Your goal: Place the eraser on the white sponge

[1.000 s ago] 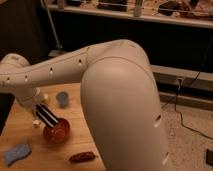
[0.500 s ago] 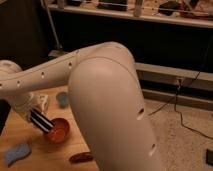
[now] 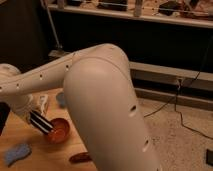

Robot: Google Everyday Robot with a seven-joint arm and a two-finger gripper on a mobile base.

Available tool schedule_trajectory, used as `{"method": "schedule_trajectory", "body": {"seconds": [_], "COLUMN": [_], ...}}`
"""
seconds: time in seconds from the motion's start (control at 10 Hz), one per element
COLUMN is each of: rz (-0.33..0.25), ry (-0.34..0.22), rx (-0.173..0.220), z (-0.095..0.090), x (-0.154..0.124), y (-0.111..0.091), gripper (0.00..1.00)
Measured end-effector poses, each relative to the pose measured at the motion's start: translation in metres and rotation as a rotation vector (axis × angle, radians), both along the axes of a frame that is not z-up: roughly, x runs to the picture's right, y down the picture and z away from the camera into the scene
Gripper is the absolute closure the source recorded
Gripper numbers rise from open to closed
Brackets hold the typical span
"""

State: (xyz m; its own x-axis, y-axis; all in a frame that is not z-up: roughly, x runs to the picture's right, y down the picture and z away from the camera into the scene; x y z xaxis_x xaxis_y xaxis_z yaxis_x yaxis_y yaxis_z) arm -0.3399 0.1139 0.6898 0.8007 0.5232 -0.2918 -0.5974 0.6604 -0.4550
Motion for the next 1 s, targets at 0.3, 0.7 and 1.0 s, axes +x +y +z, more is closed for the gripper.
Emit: {"method": "schedule_trajectory", "body": {"seconds": [0.3, 0.7, 1.0], "rz": [0.02, 0.014, 0.015], "ry": [0.04, 0.021, 0.018], "rx": [-0.012, 0.023, 0.026], "z": [0.03, 0.029, 0.025], "x": [0.011, 0.003, 0.003], "y": [-0.001, -0.014, -0.016], "gripper": [0.85, 0.85, 0.85]}}
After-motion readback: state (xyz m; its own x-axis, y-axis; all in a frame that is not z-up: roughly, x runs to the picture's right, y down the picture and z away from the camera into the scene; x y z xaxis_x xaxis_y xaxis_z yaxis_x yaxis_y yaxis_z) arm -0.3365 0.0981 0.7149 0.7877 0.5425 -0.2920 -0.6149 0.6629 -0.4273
